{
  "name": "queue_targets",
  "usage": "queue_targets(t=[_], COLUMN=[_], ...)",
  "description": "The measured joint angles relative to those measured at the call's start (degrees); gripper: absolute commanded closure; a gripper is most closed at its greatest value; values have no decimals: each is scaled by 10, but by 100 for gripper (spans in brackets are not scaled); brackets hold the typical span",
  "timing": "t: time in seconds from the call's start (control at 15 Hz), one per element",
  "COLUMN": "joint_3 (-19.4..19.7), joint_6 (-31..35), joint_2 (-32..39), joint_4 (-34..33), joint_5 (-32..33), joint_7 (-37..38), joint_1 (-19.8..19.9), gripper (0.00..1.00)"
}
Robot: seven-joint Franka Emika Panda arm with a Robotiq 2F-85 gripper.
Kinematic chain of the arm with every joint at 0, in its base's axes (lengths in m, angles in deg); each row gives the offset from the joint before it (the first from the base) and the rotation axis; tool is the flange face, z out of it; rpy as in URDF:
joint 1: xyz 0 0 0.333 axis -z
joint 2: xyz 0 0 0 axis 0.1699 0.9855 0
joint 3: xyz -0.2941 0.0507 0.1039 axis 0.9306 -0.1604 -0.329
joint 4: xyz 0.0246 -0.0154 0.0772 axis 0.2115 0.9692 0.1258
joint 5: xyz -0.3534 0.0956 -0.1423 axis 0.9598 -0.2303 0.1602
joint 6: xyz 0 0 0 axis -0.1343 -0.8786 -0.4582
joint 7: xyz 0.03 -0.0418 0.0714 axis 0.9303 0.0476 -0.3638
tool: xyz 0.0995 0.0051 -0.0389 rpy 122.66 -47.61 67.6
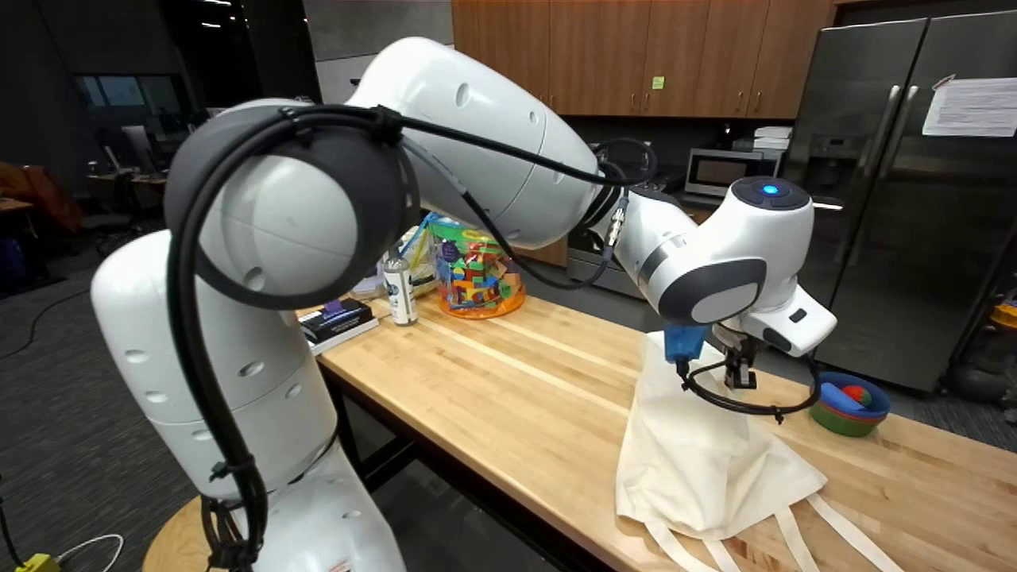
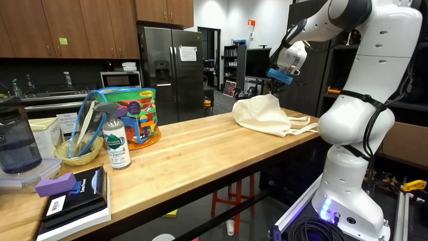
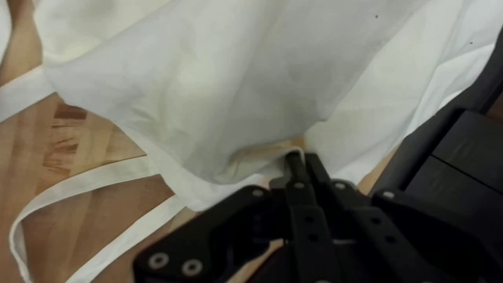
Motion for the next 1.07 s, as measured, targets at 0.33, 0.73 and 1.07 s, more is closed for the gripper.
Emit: queue_targets(t=[0.33,0.73,1.07], joint_3=[-41,-84,-114], joint_6=[-6,-46,-93], joint_2=[41,59,60], joint_4=[-66,-122,-149], joint_5=[0,1,-18], joint_7=[12,10,-24], joint_1=[-48,-96,-125], gripper=[99,99,99])
